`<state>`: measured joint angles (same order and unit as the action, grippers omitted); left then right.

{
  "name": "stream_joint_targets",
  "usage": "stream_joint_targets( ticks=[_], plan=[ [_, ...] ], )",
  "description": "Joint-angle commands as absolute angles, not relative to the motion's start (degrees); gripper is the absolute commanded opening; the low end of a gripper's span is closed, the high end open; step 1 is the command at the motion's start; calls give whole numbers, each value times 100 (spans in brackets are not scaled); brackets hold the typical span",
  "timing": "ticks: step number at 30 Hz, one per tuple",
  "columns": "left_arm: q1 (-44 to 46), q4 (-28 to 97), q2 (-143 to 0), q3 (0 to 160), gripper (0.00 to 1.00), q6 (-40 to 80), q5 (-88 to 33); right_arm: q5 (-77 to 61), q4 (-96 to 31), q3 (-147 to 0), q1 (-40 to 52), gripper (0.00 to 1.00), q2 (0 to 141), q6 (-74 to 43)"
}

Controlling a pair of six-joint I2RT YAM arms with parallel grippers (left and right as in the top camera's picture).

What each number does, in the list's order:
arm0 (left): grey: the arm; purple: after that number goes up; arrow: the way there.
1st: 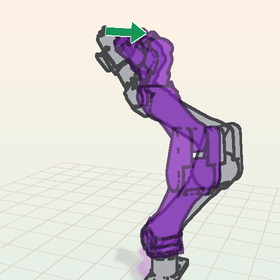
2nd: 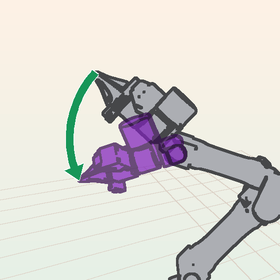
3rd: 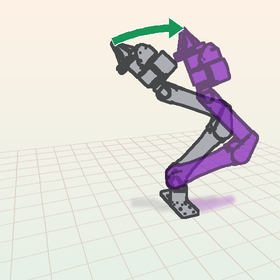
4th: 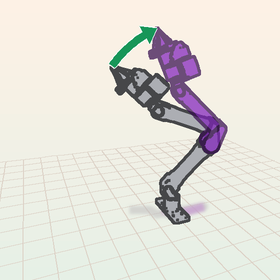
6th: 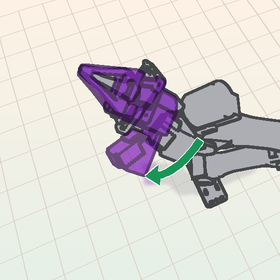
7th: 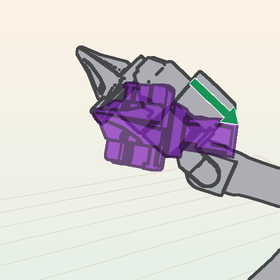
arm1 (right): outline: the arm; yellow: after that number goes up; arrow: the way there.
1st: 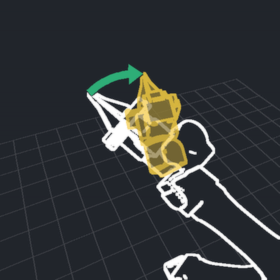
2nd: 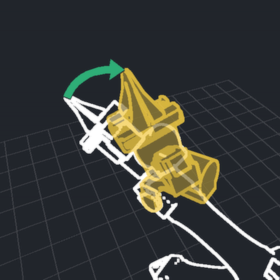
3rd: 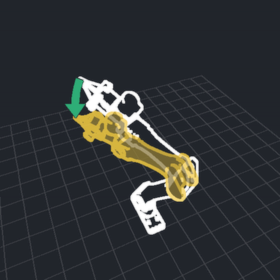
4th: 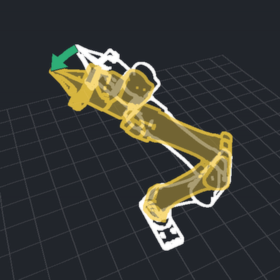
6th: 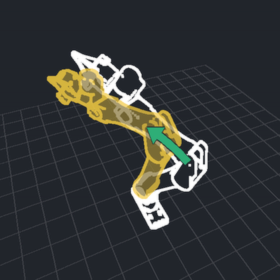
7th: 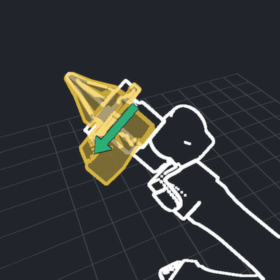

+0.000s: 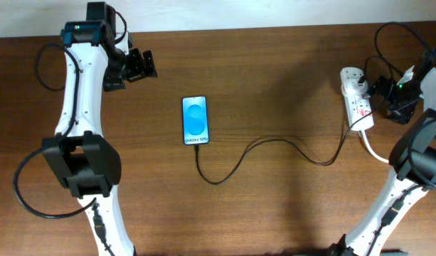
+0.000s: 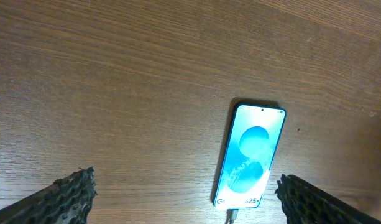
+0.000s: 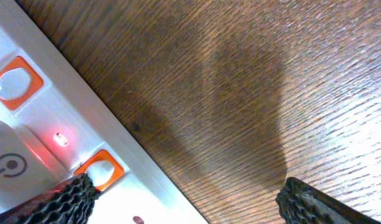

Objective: Plug charger to phone and switch on socket

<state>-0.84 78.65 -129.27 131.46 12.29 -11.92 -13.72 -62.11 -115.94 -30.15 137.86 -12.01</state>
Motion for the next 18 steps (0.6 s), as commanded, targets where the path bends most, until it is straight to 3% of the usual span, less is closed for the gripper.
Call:
stream_joint_targets(
  ticks=[1, 18],
  plan=[
    [-102, 7870, -12962, 13139, 99, 1260, -1151, -1282, -6230, -11463, -2812, 98, 14000, -1100],
    [-102, 7870, -12962, 13139, 99, 1258, -1151, -921, -6584, -11454, -2554, 99, 14000, -1122]
  ],
)
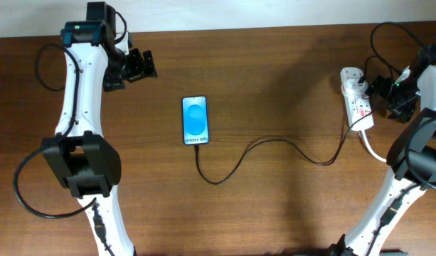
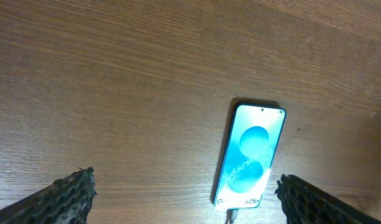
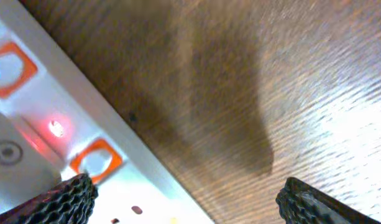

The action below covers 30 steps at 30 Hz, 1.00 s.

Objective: Plug charger to phone and switch on socket

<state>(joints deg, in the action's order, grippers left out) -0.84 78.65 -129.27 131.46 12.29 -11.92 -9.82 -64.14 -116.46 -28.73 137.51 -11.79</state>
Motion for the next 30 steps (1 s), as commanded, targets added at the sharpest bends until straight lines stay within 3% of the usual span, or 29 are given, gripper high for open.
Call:
stream_joint_targets(
  ticks=[1, 13, 17, 23, 30],
  plan=[
    [-102, 7870, -12962, 13139, 99, 1260, -1151, -919, -6584, -11456, -2556, 98, 13996, -1122],
    [-102, 7870, -12962, 13139, 99, 1258, -1151, -1201, -8230, -13187, -4066, 99, 13452, -1525],
    [-102, 7870, -12962, 13139, 99, 1258, -1151, -1811, -8576, -13640, -4119, 98, 12969, -967],
    [-102, 7870, -12962, 13139, 99, 1258, -1151, -2864, -8833, -13649, -3719, 98, 11983, 351],
    [-102, 7870, -12962, 13139, 99, 1258, -1151, -2779, -9070, -13649, -1835, 98, 11061, 836]
  ],
)
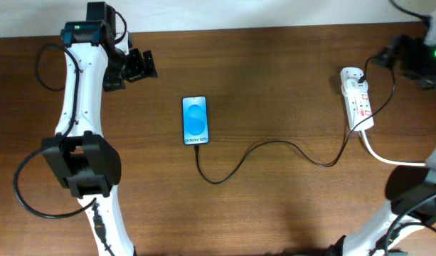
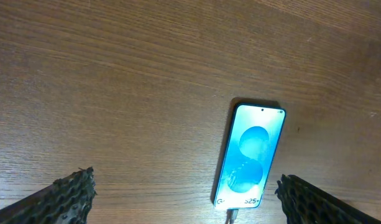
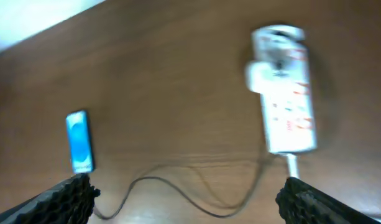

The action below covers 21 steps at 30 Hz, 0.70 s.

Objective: Plug charger to phone and switch on socket
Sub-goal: 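Lift the right gripper up and away from the power strip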

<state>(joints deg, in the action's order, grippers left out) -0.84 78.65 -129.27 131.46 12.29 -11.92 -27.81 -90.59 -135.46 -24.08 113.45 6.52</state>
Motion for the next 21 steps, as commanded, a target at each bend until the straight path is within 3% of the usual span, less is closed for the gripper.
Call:
stream_joint_targets(
  ticks=[1, 6, 21],
  plan=[
    [-102, 7870, -12962, 13139, 99, 1260, -1151, -2652, -9067, -13646, -1645, 98, 11061, 834],
    [-102, 7870, -12962, 13139, 99, 1260, -1151, -2589, -9065, -13640, -869, 98, 11074, 834],
    [-102, 7870, -12962, 13139, 99, 1258, -1153, -2589, -9065, -13640, -862, 98, 11074, 834]
  ],
)
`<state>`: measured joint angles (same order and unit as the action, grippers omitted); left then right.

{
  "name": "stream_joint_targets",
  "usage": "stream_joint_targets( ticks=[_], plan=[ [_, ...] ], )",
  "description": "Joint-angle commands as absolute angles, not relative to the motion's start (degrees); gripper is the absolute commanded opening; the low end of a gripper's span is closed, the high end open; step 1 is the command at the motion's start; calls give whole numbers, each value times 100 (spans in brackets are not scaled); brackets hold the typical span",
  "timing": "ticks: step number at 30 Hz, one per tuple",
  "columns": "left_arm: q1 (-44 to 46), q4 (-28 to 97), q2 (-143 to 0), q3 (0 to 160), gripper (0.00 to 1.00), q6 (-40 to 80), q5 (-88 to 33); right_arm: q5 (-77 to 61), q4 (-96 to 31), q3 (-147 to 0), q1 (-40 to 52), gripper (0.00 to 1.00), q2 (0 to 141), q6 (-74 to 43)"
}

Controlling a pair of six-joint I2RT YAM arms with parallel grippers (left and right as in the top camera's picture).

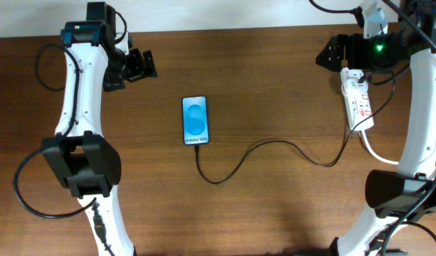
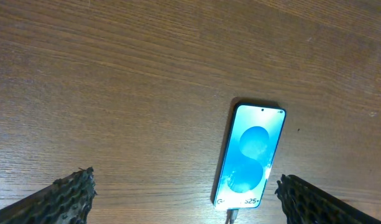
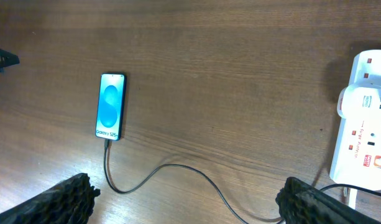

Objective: Plug charger to phone and switch on socket
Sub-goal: 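Lift the right gripper up and away from the power strip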

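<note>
The phone (image 1: 195,120) lies face up in the middle of the table, screen lit blue, and the left wrist view also shows this phone (image 2: 251,155). A black cable (image 1: 274,144) runs from its near end to the white socket strip (image 1: 360,107) at the right, where a white charger (image 1: 355,87) sits plugged in. My left gripper (image 1: 146,65) hangs open, back left of the phone, holding nothing. My right gripper (image 1: 326,53) is open and empty, raised just left of the strip's far end. Its camera sees the phone (image 3: 111,106), cable (image 3: 196,177) and strip (image 3: 364,137).
The strip's own white lead (image 1: 378,153) runs off toward the near right. A bare wooden table (image 1: 274,206) lies all around. Arm cables hang behind both arms at the back edge.
My right gripper has moved from the back right corner beyond the strip to a raised spot left of the strip's far end. The phone, cable, strip and left gripper have not moved.
At the two oldest moments my right gripper stood low at the strip, close over its orange switches, with a red lamp lit. Then it was lifted away at the back right; now it hangs left of the strip. The phone stayed lit with the cable in it.
</note>
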<state>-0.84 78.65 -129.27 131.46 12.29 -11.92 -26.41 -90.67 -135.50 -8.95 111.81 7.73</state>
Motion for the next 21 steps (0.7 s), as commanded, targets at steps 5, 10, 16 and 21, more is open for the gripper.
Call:
stream_joint_targets(
  ticks=[5, 10, 16, 21],
  plan=[
    [-91, 7870, -12962, 13139, 99, 1258, -1151, -2589, -9065, -13640, -862, 98, 11074, 834],
    [-86, 7870, -12962, 13139, 99, 1258, -1151, -2589, -9065, -13640, -862, 98, 11074, 836],
    [-71, 7870, -12962, 13139, 99, 1260, -1151, -2421, -9061, -13640, -862, 99, 11074, 838],
    [123, 7870, -12962, 13139, 99, 1258, -1151, -2008, -8611, -13592, -854, 98, 11087, 843]
  ],
)
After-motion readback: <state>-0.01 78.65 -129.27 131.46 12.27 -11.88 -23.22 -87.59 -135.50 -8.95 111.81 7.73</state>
